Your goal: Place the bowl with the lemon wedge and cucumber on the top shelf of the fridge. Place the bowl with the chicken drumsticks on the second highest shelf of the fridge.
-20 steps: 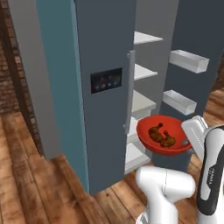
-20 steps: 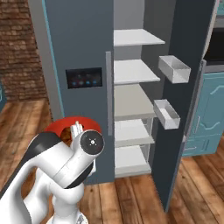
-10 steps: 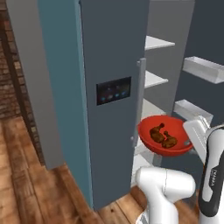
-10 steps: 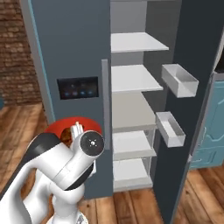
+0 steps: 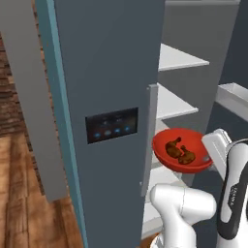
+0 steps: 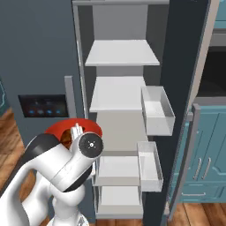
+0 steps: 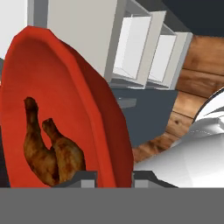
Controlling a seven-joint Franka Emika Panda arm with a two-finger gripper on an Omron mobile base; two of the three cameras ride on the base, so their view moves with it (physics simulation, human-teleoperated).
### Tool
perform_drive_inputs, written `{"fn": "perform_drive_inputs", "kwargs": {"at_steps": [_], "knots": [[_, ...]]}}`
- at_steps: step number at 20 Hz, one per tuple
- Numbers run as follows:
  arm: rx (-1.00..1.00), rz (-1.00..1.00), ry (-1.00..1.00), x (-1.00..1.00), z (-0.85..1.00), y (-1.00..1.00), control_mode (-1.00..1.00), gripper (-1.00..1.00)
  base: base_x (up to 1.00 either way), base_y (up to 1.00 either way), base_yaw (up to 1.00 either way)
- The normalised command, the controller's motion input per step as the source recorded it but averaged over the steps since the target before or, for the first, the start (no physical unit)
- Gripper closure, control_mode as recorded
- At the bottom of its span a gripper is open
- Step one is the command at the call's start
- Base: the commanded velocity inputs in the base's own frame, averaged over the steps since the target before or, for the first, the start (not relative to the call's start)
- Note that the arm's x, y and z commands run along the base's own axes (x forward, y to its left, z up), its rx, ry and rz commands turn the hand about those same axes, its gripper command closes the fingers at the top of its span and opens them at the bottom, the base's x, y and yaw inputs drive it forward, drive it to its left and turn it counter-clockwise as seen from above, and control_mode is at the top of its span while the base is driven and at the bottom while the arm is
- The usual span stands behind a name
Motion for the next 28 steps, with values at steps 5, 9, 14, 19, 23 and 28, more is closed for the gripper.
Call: {"fn": "perform_drive_inputs", "kwargs": {"at_steps": [5,9,14,19,23,28], "knots": [[0.0,0.0,0.0,0.0,0.0,0.0,1.0,1.0,0.29,-0.17,0.13],[0.0,0.0,0.0,0.0,0.0,0.0,1.0,1.0,0.5,-0.23,0.08],[0.0,0.0,0.0,0.0,0.0,0.0,1.0,1.0,0.51,-0.3,0.0],[-0.02,-0.15,-0.03,0.43,-0.14,-0.05,-1.0,1.0,0.08,-0.06,0.0],[-0.08,-0.24,-0.01,0.59,-0.44,0.09,-1.0,1.0,0.0,0.0,0.0],[-0.01,-0.17,0.0,-0.25,-0.13,0.12,-1.0,1.0,0.0,0.0,0.0]]}}
